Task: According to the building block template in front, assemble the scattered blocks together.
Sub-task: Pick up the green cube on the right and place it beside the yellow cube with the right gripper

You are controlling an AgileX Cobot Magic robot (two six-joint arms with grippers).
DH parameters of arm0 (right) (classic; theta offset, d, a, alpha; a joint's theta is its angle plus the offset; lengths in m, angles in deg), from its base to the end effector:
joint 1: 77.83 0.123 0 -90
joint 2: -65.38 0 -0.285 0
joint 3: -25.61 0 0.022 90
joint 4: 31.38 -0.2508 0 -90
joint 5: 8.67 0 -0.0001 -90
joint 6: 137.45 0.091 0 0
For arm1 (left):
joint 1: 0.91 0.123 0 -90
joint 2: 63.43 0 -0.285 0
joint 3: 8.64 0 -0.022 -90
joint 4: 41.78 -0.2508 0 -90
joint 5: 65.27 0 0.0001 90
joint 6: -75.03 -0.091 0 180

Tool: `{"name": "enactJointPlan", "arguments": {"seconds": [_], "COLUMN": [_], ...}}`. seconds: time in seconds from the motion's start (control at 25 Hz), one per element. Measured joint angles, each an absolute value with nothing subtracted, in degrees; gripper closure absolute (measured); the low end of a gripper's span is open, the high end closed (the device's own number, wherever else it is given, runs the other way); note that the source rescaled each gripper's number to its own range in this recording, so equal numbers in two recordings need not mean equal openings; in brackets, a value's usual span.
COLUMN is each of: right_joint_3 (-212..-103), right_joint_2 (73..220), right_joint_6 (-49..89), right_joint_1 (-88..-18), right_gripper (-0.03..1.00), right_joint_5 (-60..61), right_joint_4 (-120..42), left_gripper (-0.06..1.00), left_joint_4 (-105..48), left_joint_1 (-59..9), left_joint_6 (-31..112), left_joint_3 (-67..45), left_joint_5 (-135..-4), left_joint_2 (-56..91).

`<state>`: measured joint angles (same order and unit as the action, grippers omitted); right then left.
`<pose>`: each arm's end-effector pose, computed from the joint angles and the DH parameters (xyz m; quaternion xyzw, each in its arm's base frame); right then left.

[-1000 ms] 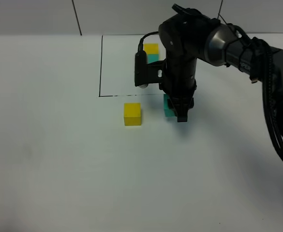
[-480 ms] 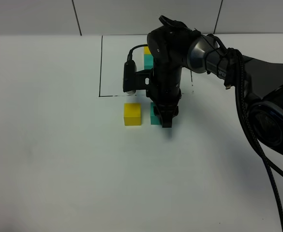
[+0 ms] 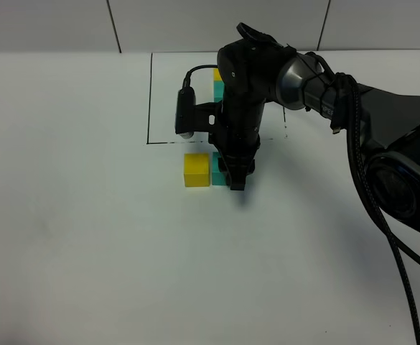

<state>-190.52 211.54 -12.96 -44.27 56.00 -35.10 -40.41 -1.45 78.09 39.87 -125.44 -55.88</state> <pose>0.4039 0.2744 0.1260 -0.6913 0.7205 0.0206 0.0511 -0.0052 -0.0018 0.2784 -0.0182 0.8489 -0.0285 0.5275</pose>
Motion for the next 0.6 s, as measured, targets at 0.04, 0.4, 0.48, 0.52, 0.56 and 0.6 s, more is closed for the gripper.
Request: {"name": "enactJointPlan", "arguments": {"seconds": [0.04, 0.4, 0.48, 0.52, 0.56, 0.6], "right_joint_3": [-190.57, -190.73, -190.73, -190.73, -190.73, -190.73], "right_joint_2": [211.54, 211.7, 211.72, 211.72, 211.72, 211.72], "right_joint_6": [-12.96, -13.02, -13.02, -13.02, -13.02, -13.02], "right_joint_1": [-44.21, -44.14, -44.14, -44.14, -44.14, -44.14], "right_gripper": [0.96, 0.96, 0.96, 0.96, 0.96, 0.96], "right_joint_5": [56.13, 56.25, 56.3, 56.43, 56.42, 56.44], "right_joint_4": [-35.02, -35.42, -35.42, -35.47, -35.47, -35.47], "left_gripper": [0.2, 0.2, 0.2, 0.2, 0.2, 0.2], "left_joint_4": [-40.41, -40.41, -40.41, -40.41, -40.41, -40.41], "left_joint_1": [-1.45, -1.45, -1.45, -1.45, -1.45, -1.45], "left_joint_6": [78.09, 78.09, 78.09, 78.09, 78.09, 78.09], "left_joint_3": [39.87, 39.87, 39.87, 39.87, 39.87, 39.87], "left_joint_5": [-125.44, -125.44, -125.44, -125.44, -125.44, -125.44], "left_joint_2": [-55.88, -55.88, -55.88, -55.88, -55.88, -55.88]}}
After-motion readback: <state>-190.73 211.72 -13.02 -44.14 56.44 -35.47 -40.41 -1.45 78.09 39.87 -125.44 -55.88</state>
